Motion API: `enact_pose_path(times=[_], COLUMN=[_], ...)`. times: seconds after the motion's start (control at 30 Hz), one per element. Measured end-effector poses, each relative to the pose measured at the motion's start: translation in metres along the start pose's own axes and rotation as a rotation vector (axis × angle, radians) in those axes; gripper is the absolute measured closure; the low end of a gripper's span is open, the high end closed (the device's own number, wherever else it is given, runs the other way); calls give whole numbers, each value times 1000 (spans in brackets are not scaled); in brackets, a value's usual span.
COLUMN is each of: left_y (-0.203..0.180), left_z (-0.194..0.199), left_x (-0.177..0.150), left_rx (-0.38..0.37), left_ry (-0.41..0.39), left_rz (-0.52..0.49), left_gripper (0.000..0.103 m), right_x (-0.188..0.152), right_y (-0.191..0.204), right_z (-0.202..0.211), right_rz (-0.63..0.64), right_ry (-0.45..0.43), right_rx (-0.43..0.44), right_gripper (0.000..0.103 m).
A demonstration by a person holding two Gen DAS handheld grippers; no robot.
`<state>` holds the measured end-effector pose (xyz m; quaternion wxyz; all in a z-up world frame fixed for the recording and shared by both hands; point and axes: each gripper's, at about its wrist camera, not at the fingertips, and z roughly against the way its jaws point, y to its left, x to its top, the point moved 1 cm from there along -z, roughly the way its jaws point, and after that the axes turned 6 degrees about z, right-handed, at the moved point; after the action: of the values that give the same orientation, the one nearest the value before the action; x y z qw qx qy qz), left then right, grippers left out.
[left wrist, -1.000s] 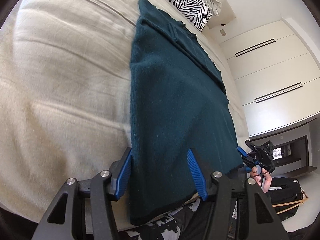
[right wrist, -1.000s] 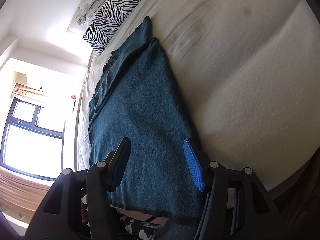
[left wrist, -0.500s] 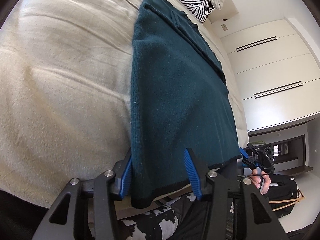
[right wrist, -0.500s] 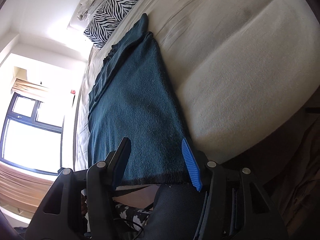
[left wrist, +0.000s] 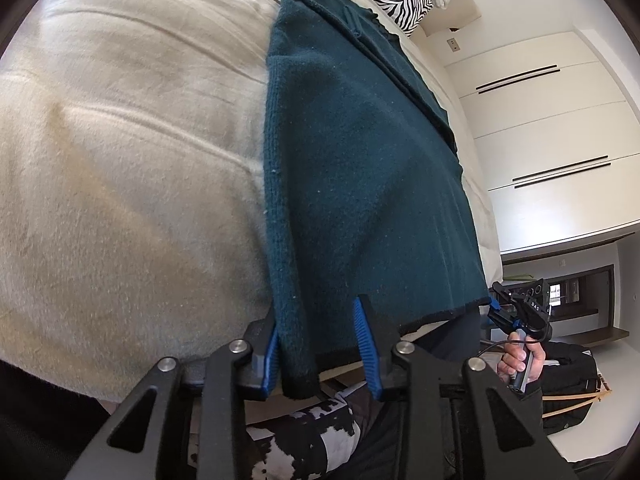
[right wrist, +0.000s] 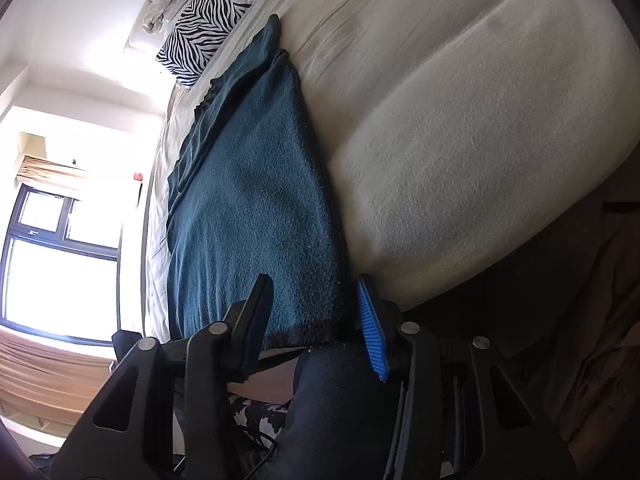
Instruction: Fold small clothes
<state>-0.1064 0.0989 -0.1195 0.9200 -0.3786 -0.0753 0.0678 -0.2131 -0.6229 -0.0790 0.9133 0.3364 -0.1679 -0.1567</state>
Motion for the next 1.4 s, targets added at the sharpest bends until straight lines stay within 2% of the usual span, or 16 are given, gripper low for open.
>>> enact_pose_path(times=[0.13,0.3,0.4,0.63,0.73,0.9,1.1,1.4], left_y=[4,7,6,3,2,-7,-24,-50], left_z=[-1,1,2,12,21,37,62,75], left_x=[-2,-4,-4,-3,1,13,35,80], left_rx=[9,7,1,-50,-121,-194,-284,-330], left_ry=[4,1,-7,-43,-64,-125,-208,-271], left_rz=[0,-6,-4,4,30,44,36,21], left_gripper=[91,94,94,95,95,95,95,95], right_x=[0,-2,-3,-5,-2,10,34,96], right_y=[2,3,4,15,23,48,77,108], right_z=[-4,-7,-5,4,12,20,20,7], right_rz=[14,13,16,43,53,86,104,105], right_ry=[14,29,18,-23,-60,-106,-167,-248], right_rx=[-19,-40,-52,-68,-33,26,101,115], right_gripper=[72,90,94,97,97,97,97,97])
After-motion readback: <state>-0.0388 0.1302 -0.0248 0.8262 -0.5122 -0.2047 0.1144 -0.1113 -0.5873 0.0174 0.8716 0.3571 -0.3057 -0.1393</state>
